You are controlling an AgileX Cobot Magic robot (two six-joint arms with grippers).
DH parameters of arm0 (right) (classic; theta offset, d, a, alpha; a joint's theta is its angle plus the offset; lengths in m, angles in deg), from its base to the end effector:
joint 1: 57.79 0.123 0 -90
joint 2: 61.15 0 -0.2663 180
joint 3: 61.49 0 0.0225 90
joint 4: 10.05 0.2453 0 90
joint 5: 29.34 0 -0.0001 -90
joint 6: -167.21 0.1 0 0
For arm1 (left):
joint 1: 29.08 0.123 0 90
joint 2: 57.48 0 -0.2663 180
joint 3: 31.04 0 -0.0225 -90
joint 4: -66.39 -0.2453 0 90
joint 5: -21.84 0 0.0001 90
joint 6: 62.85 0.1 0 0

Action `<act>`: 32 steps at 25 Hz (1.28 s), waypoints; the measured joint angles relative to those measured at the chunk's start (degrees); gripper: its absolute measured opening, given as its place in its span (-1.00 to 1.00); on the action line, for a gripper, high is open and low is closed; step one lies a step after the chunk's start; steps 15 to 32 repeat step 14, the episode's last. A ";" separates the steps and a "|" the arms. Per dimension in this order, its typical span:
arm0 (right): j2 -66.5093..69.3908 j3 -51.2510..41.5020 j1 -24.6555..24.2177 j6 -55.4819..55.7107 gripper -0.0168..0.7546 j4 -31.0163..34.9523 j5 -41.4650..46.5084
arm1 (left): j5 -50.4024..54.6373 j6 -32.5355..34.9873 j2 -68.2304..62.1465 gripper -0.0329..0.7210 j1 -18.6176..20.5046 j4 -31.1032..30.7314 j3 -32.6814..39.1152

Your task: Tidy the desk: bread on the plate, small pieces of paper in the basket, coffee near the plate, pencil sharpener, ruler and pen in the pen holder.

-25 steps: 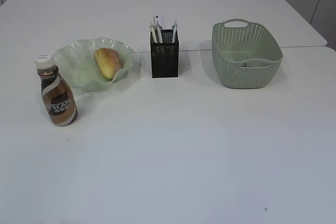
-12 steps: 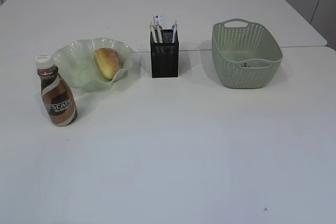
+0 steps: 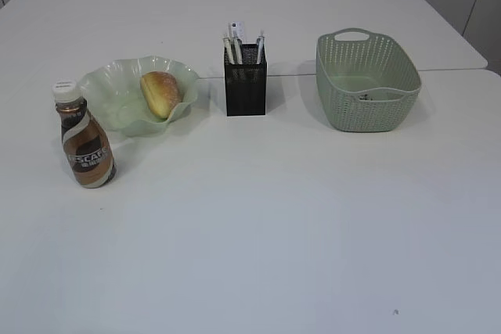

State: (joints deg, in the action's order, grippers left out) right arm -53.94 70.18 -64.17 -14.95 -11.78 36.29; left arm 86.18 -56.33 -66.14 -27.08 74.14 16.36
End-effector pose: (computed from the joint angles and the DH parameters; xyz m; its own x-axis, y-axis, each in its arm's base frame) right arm 0.0104 -0.0039 0.2620 -0.5203 0.0077 -0.8539 0.1085 0.9925 -0.0571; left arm 0.0138 -0.0117 0.2687 -0.4980 0.0371 -0.8664 0.0978 0.9951 -0.0136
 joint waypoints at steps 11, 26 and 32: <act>0.00 0.00 0.00 0.00 -0.37 0.00 0.00 | 0.00 -0.10 0.00 -0.20 0.00 0.00 0.00; 0.00 0.00 0.00 0.00 -0.37 0.00 0.00 | 0.00 -0.10 0.00 -0.21 0.00 0.00 0.00; 0.00 0.00 0.00 0.00 -0.37 0.00 0.00 | 0.00 -0.10 0.00 -0.21 0.00 0.00 0.00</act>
